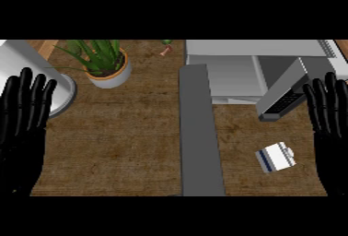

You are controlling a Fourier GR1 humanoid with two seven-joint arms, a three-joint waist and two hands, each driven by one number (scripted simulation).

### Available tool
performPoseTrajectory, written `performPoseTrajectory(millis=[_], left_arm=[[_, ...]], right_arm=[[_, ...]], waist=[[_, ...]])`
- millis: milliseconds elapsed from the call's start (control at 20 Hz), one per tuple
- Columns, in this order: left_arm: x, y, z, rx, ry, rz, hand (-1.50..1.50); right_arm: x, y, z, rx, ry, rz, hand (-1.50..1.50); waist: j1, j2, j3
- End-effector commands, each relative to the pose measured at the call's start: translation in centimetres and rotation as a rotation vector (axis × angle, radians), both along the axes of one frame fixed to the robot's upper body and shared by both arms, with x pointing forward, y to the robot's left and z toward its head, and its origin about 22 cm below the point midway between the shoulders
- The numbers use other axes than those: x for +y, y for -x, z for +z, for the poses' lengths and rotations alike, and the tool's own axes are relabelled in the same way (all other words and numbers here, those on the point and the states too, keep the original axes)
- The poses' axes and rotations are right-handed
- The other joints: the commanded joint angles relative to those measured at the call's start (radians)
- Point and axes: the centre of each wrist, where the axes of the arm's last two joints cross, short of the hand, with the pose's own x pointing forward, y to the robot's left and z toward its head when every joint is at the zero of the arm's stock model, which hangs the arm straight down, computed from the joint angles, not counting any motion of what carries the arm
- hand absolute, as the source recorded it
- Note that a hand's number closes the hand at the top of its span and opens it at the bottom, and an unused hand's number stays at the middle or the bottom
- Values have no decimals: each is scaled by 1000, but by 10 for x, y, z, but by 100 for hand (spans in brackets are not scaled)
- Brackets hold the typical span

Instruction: Pick up the milk, place it into the microwave and close the microwave

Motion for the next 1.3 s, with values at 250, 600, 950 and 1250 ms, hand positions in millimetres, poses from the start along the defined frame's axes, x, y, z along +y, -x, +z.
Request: performPoseTrajectory(millis=[250, 600, 950, 1250], left_arm=[[26, -17, 7, 83, -32, -27, -150], [55, 19, -9, 183, 195, -119, -150], [70, 65, -11, 178, 192, -127, -150], [86, 90, -8, 177, 189, -118, -150]], right_arm=[[-69, 36, -5, 5, 72, 12, -150], [-79, 56, 1, 51, -20, 86, -150], [-63, 55, -17, 127, 33, 13, -150], [-76, 57, -54, 158, 38, -27, -150]], waist=[[-18, 12, 8], [-8, 12, 7], [0, 12, 7], [-2, 12, 7]])
